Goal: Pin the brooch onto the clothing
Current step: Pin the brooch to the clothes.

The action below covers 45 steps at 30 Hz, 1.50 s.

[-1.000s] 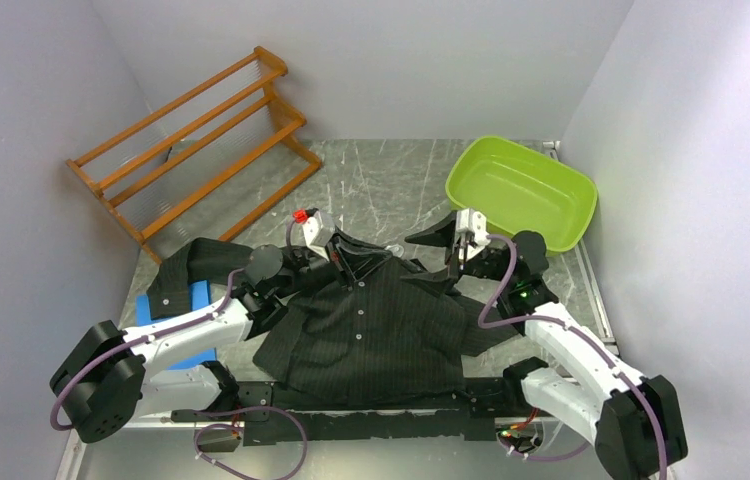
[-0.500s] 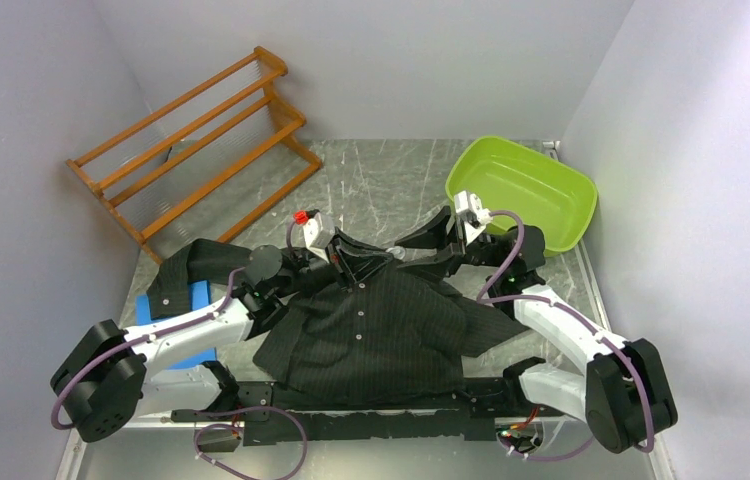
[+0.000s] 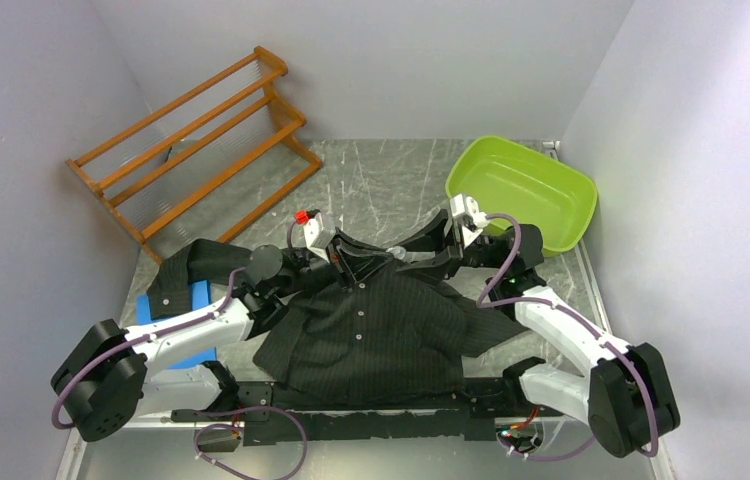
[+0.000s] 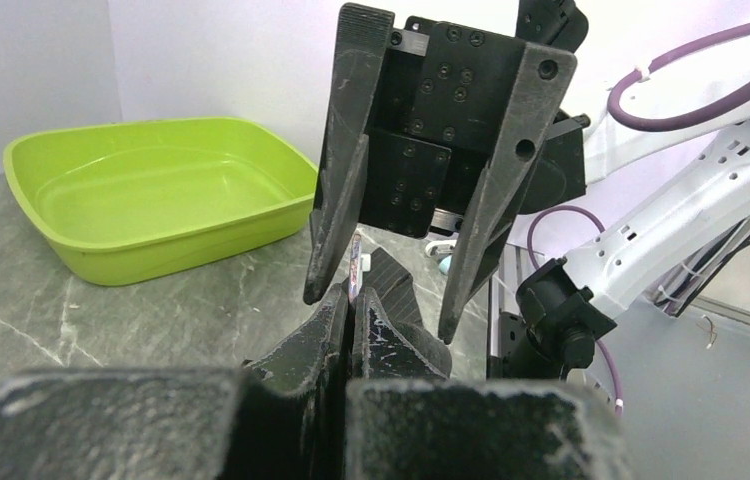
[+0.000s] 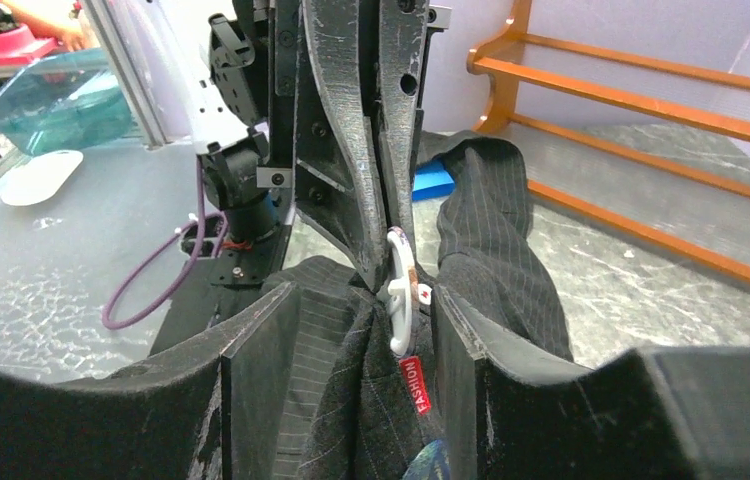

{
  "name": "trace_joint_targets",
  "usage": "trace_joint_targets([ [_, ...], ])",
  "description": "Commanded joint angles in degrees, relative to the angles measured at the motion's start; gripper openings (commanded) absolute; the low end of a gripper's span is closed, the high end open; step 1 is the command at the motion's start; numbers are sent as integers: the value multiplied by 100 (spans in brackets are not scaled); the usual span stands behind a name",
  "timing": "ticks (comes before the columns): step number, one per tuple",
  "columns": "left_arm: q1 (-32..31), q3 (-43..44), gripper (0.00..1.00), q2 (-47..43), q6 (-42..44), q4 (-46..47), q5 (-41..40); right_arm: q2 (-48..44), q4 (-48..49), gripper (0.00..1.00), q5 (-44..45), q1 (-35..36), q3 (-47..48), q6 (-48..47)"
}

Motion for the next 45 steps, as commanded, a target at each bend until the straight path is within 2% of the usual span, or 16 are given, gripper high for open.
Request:
trace_joint_targets([
  [1, -17, 230, 3, 1, 26, 350, -66, -277, -268, 54, 44, 19, 146, -440],
  [4, -17, 208, 3, 22, 9, 458, -59, -367, -389, 50, 117, 19, 134, -503],
  [6, -17, 207, 3, 53, -3, 499, -40, -345, -286, 41, 116, 22, 124, -425],
  [15, -17, 234, 3, 57, -50, 489, 8, -210, 26, 22, 91, 22, 120, -140],
  [19, -15, 216, 3, 4, -61, 479, -27, -257, -174, 23, 67, 32, 145, -271],
  [23, -17, 212, 3, -16, -50, 448, -70, -266, -379, 41, 30, 34, 152, -427],
  [26, -17, 224, 3, -36, -25, 379, -54, -321, -589, 43, 45, 34, 127, -561],
  [33, -12, 234, 2, -35, -39, 373, -41, -433, -734, 37, 171, 28, 76, -693],
  [38, -13, 275, 3, -14, -43, 373, -14, -265, -562, 17, 127, 34, 133, -509],
  [41, -17, 290, 3, -14, -41, 356, -12, -213, -583, 13, 128, 30, 162, -483],
  [45, -16, 319, 3, -6, -19, 295, -12, -220, -1124, 8, 190, 32, 337, -750],
])
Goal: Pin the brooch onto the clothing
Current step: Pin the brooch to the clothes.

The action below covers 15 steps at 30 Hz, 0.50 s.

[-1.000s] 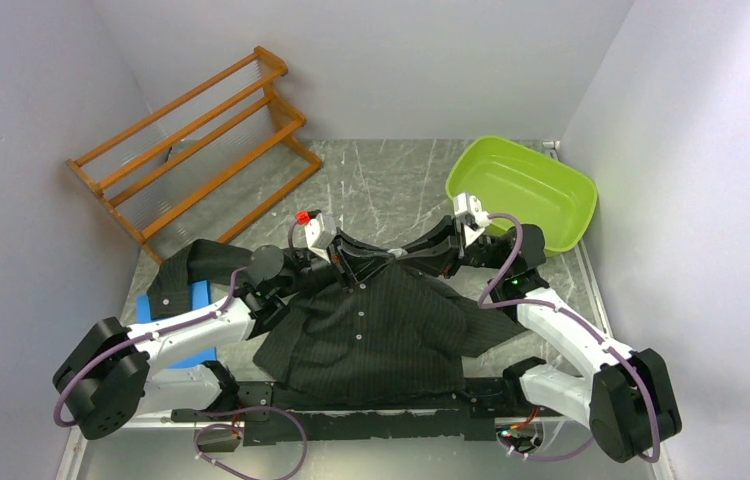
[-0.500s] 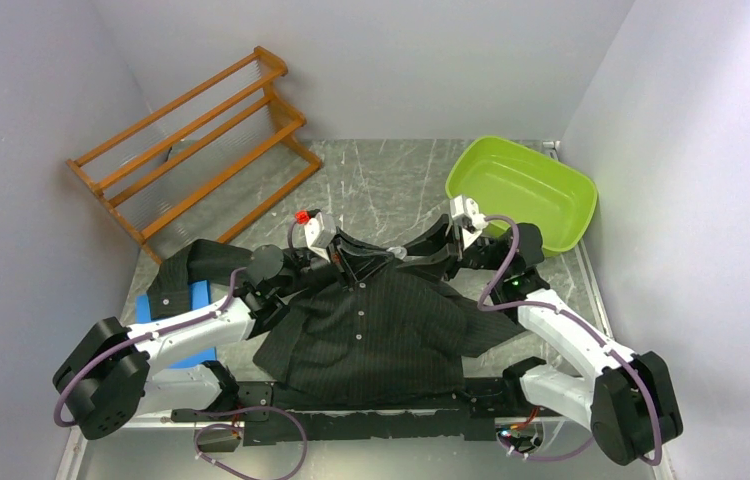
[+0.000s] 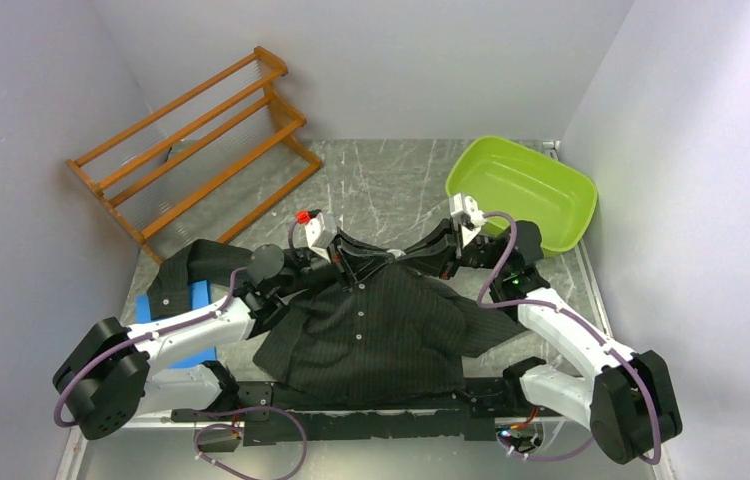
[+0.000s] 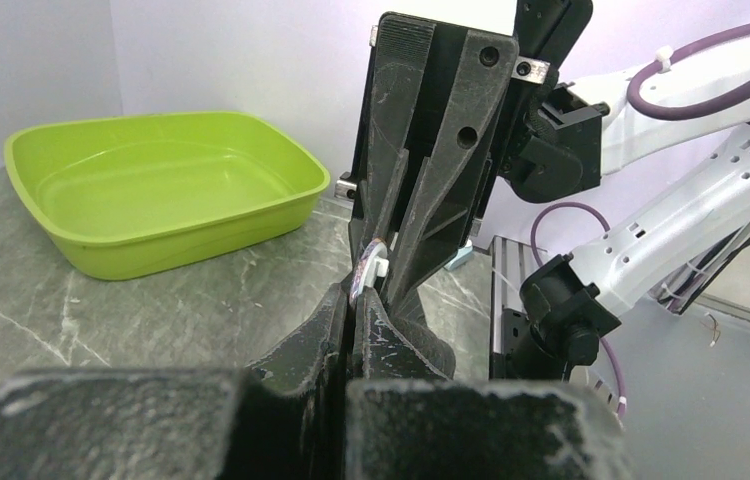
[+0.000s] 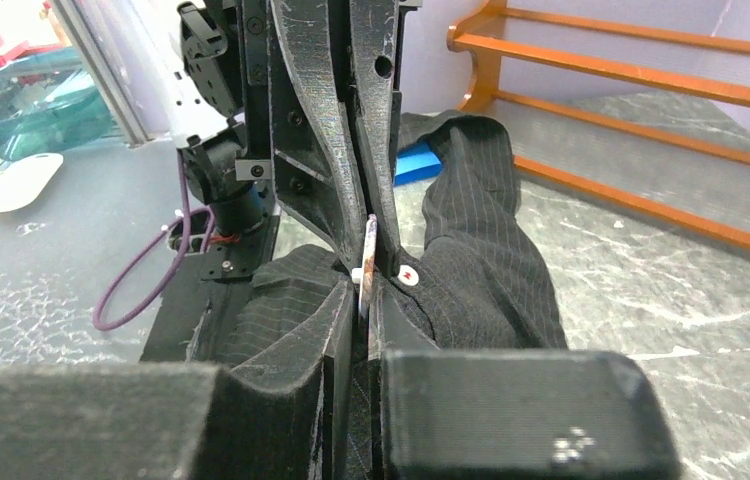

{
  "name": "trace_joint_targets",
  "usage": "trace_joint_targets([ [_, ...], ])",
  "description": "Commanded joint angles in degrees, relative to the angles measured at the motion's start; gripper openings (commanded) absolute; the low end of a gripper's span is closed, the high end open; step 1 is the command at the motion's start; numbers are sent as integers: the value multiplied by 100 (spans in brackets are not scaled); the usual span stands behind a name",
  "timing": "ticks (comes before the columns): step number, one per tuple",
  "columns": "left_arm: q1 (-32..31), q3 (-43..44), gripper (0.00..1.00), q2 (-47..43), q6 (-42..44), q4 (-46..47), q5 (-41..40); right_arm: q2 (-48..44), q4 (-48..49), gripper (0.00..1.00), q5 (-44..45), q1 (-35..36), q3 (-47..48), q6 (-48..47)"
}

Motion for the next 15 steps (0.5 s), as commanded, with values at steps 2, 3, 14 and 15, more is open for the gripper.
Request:
trace_joint_targets([
  [2, -24, 374, 3, -69, 41, 149, 18, 11, -596, 6, 77, 38, 410, -441],
  [3, -20, 404, 3, -65, 57, 99, 47, 20, -788, 5, 140, 34, 465, -529],
  [14, -24, 516, 3, -61, 160, -34, 175, 130, -2916, 0, 1353, 37, 1208, -1103],
  [15, -24, 507, 3, -83, 175, -56, 178, 122, -2966, 0, 1445, 35, 1236, -1081],
])
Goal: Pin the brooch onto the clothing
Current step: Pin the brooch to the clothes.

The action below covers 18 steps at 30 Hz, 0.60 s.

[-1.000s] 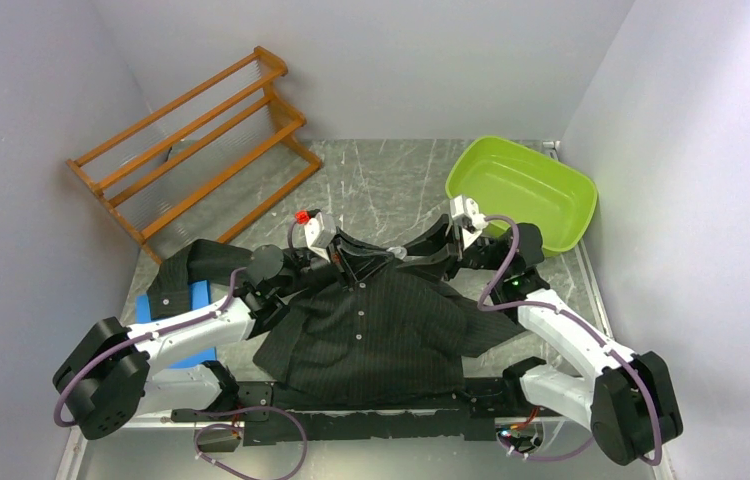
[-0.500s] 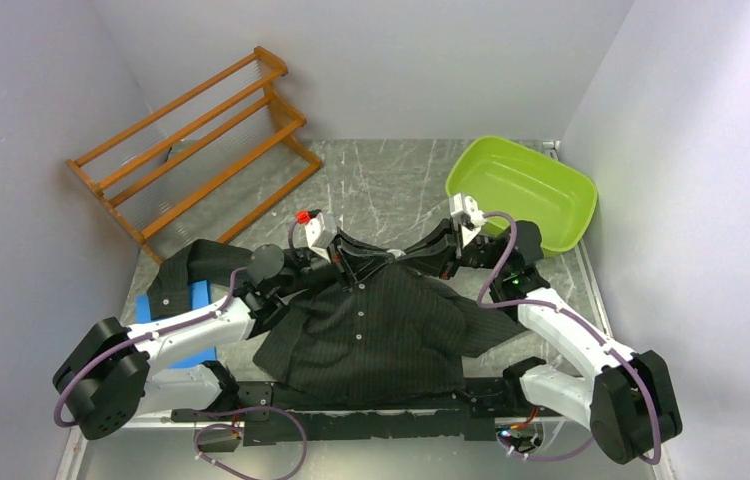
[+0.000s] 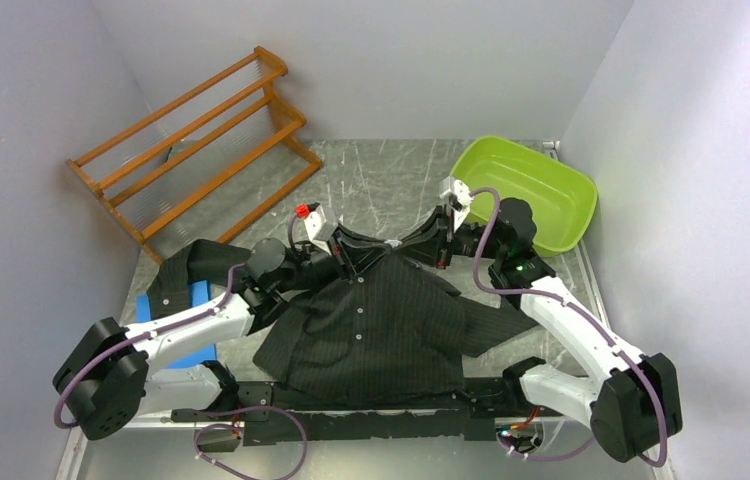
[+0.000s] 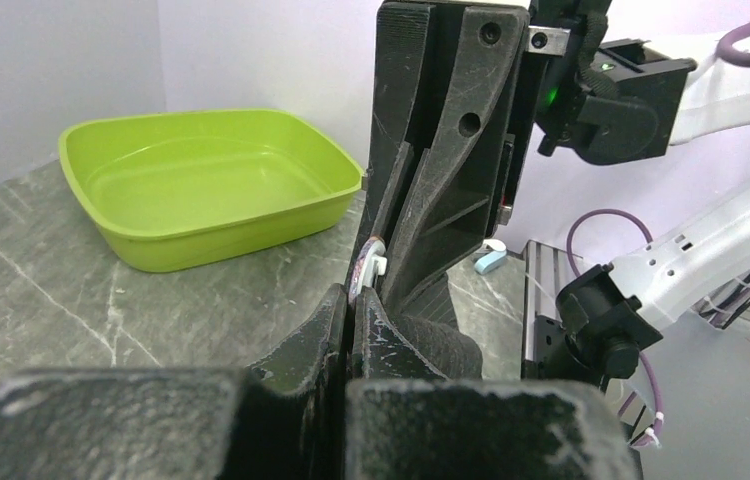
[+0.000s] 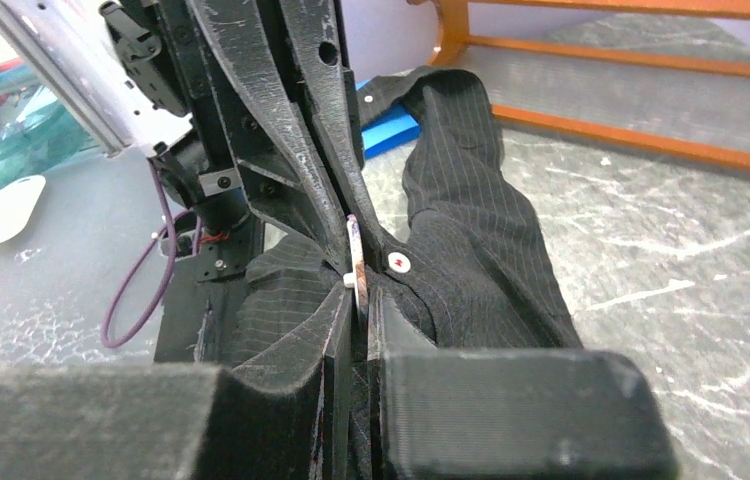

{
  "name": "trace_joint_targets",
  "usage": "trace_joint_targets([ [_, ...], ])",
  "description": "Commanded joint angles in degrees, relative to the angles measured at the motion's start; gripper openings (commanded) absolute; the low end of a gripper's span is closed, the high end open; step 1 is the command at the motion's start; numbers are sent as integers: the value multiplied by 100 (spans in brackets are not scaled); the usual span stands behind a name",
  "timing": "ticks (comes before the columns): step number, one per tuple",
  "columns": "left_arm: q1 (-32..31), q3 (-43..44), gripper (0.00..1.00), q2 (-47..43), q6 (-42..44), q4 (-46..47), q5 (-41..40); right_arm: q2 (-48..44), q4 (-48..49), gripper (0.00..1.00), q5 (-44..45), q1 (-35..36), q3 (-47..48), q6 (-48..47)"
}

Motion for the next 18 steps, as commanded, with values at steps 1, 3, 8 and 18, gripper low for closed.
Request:
trace_joint_targets([
  [1, -120, 324, 3, -103, 24, 240, 354, 51, -699, 0, 1047, 11, 355, -356],
  [3, -118, 251, 2, -144, 65, 278, 321, 0, -633, 0, 1192, 5, 309, -246],
  [8, -121, -38, 3, -272, 131, 545, 101, -160, 73, 0, 1169, 11, 15, 193],
  [18, -120, -524, 3, -282, -45, 1317, -347, -191, 971, 0, 1015, 12, -175, 718],
])
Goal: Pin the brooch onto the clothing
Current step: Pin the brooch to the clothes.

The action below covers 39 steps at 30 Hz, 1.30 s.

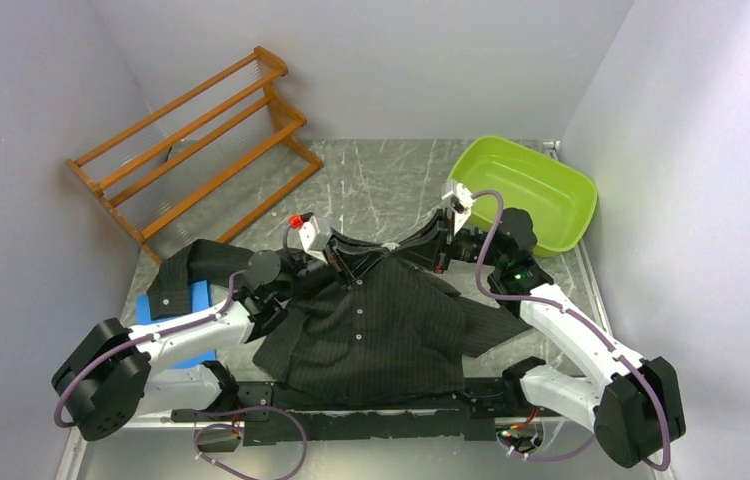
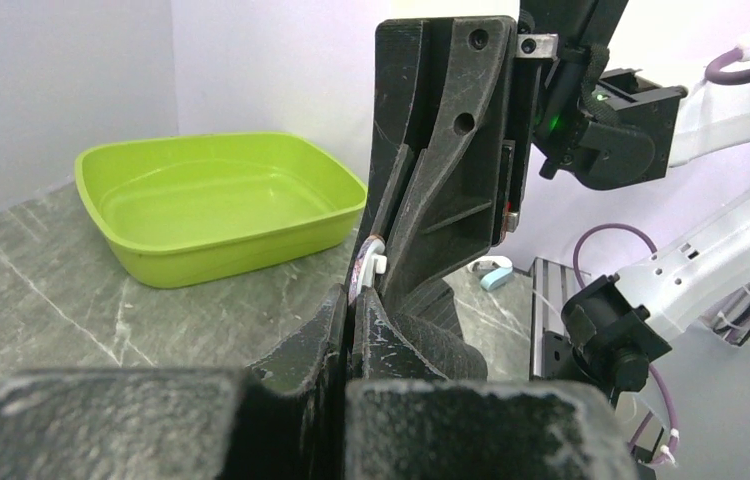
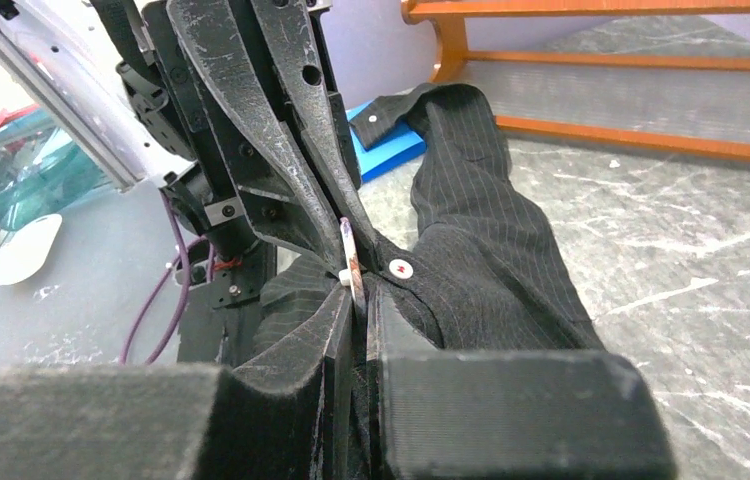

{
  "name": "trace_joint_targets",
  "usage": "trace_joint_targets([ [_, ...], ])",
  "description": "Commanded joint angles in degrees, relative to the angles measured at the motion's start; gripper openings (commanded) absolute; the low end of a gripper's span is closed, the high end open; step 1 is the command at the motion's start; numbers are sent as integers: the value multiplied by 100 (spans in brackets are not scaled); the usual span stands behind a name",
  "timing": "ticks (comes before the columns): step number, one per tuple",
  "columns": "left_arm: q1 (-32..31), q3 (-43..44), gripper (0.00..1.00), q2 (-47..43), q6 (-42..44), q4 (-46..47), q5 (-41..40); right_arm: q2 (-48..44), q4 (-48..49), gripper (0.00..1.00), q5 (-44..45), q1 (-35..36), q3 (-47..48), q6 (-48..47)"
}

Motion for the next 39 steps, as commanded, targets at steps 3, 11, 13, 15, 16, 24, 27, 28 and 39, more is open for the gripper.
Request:
trace_joint_targets([
  [3, -37, -286, 3, -262, -131, 974, -210, -38, 778, 0, 445, -128, 115, 120],
  [11, -37, -484, 3, -234, -215, 1230, -411, -230, 1972, 0, 223, -132, -306, 474],
  [13, -36, -504, 3, -205, -226, 1299, -412, -218, 2057, 0, 169, -131, -322, 478],
  [15, -36, -493, 3, -188, -199, 1270, -398, -233, 2301, 18, 125, -133, -406, 577],
  [16, -37, -485, 3, -188, -185, 1228, -393, -262, 2450, 35, 174, -132, -477, 651],
  [24, -33, -407, 3, -300, 97, 781, -330, -769, 2454, 91, 862, -128, -802, 475],
  [27, -36, -369, 3, -328, 253, 538, -269, -853, 2150, 93, 1039, -134, -775, 355],
  [28, -37, -329, 3, -336, 346, 422, -211, -870, 2052, 94, 1142, -132, -777, 356],
  [39, -543, 786, 3, -437, 4798, -4142, -8, -714, -619, 100, 2917, -152, -325, 546],
])
